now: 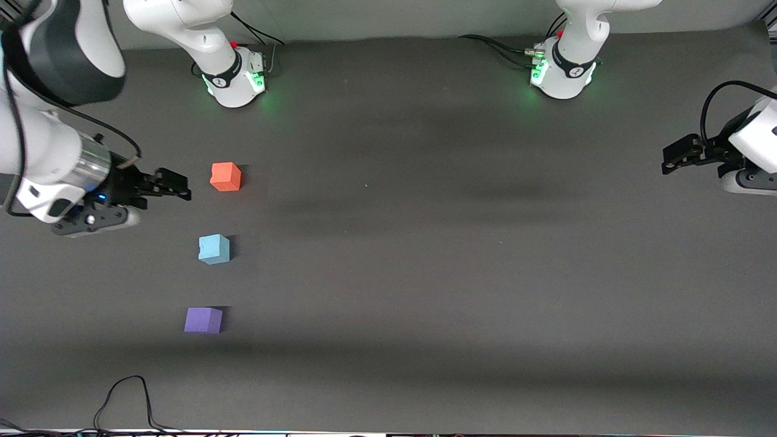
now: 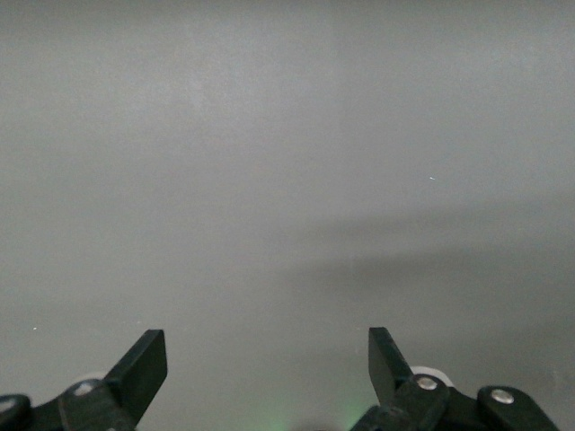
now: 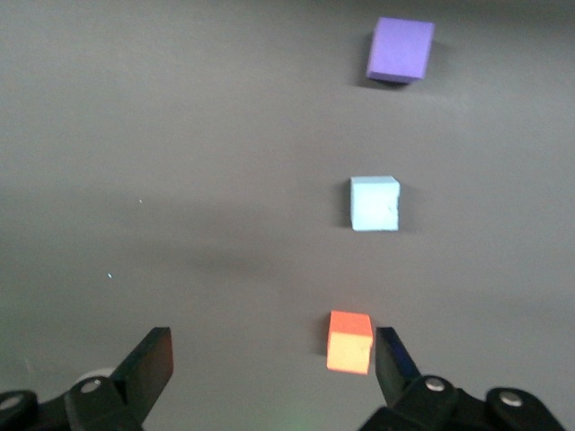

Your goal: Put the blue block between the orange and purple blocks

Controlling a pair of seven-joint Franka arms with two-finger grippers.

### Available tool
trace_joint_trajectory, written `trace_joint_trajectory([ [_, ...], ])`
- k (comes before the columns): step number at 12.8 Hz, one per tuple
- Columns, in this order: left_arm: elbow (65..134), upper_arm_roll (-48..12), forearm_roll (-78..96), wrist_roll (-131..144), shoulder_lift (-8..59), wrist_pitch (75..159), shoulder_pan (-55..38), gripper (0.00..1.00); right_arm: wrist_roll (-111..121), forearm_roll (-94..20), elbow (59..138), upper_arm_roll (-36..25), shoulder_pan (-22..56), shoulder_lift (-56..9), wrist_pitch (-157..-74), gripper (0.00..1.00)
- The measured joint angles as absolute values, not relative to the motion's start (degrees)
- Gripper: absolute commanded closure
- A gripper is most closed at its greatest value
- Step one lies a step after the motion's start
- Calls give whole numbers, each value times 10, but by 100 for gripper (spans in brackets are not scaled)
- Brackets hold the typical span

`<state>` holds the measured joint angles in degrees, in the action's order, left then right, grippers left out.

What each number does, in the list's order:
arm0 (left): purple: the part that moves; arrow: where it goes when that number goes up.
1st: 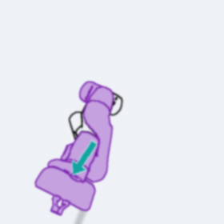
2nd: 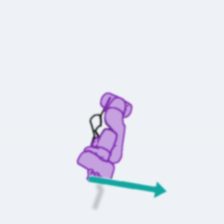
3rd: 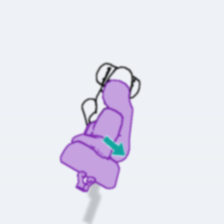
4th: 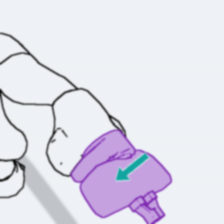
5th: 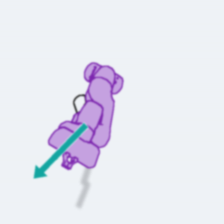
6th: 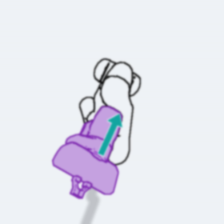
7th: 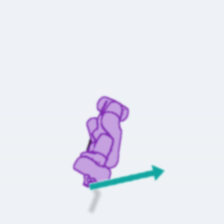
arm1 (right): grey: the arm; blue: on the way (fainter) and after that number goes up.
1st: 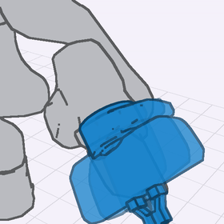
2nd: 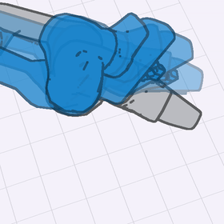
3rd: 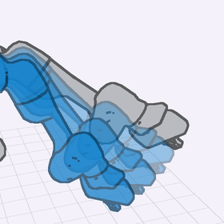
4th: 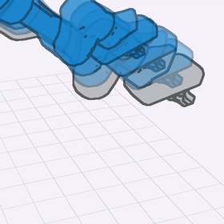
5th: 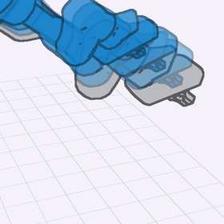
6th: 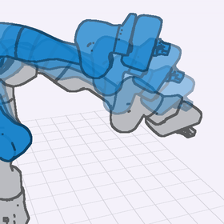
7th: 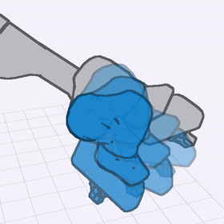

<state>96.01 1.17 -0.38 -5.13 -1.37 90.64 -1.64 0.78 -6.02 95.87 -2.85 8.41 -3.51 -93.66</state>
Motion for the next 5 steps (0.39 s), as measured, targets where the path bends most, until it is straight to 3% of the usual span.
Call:
trace_joint_trajectory([
  [2, 960, 12, -4, -51, -14, 906, -16, 0, 8, -47, 960, 15, 29, -17, -919, 0],
  [5, 960, 12, -4, -51, -14, 906, -16, 0, 8, -25, 968, 25, 17, -6, -914, 0],
])
